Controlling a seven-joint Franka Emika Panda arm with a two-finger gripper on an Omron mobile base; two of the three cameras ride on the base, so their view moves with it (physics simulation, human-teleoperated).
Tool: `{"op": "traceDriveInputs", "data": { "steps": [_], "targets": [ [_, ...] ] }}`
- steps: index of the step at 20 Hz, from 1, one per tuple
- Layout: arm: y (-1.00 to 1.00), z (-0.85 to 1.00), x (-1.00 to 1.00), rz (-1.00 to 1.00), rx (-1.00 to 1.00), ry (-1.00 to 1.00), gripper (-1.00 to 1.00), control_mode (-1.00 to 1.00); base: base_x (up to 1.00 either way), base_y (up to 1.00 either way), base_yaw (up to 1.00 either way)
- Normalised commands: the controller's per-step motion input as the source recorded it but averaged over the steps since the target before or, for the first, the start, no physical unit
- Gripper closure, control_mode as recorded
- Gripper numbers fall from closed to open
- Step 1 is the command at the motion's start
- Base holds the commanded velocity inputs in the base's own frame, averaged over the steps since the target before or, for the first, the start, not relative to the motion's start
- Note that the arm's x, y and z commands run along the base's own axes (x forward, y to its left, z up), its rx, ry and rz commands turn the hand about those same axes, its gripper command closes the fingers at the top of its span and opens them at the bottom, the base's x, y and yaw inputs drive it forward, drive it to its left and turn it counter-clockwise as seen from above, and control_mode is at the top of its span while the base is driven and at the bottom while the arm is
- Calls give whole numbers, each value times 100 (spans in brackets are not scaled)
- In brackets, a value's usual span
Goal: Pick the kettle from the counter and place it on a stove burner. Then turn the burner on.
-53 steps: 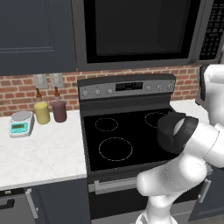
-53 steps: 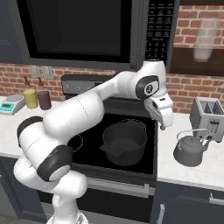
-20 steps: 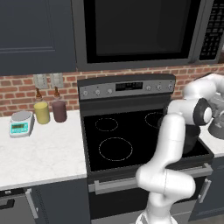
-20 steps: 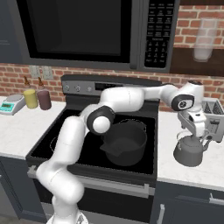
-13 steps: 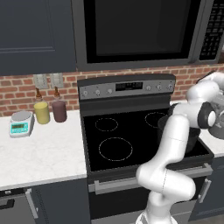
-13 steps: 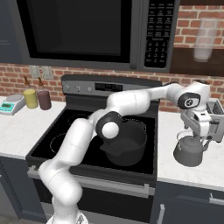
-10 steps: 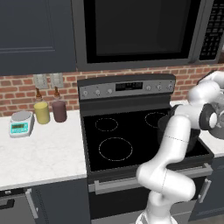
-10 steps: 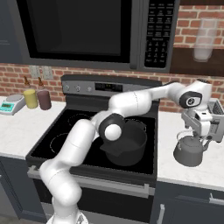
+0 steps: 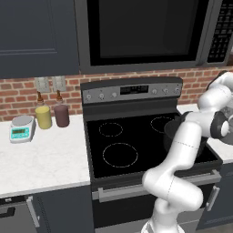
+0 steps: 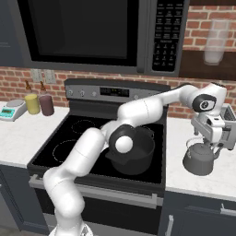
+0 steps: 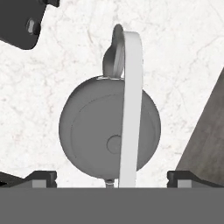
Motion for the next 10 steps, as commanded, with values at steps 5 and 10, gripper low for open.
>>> {"op": "traceDriveInputs", "data": {
  "steps": [5,10],
  "targets": [
    [5,-4,0,0,0,0,-100,-100,0,0,0],
    [6,0,0,0,0,0,-100,-100,0,0,0]
  ]
}}
